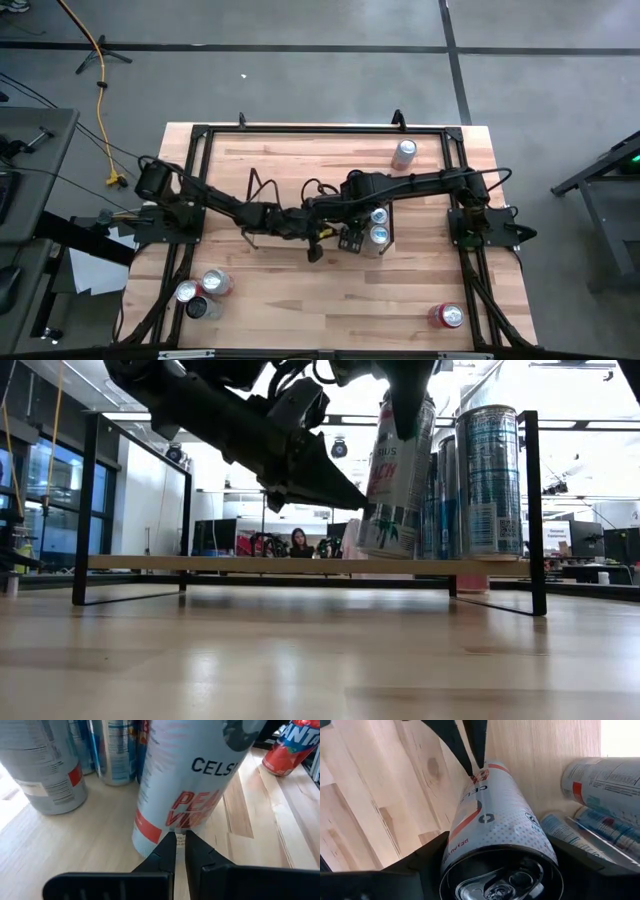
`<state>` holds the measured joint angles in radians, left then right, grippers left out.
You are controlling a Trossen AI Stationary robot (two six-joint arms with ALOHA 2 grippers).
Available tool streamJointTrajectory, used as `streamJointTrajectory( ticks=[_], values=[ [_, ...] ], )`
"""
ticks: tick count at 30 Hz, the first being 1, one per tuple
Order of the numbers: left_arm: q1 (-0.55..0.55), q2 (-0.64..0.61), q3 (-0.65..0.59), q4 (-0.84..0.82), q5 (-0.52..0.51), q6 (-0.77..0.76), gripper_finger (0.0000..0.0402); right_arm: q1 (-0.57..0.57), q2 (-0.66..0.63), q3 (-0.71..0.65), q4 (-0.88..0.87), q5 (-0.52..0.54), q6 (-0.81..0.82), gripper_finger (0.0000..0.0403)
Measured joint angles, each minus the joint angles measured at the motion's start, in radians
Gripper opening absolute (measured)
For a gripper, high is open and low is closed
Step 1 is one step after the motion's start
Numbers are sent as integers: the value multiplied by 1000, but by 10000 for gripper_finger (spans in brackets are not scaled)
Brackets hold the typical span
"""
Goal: Place canned beverage on shelf
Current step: Put the black soda can aligned with the other black soda can on the shelf
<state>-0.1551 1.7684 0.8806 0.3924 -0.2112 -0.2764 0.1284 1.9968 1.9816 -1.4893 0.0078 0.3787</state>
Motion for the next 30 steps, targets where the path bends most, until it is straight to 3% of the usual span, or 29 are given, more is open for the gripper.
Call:
streamJointTrajectory(
  ticks=[25,30],
  values=[
    [15,40,0,34,-11,0,0,-4,3,-1,31,22,-1,264],
    [16,40,0,33,-9,17,0,-5,3,-1,41,19,-23,291]
  ],
)
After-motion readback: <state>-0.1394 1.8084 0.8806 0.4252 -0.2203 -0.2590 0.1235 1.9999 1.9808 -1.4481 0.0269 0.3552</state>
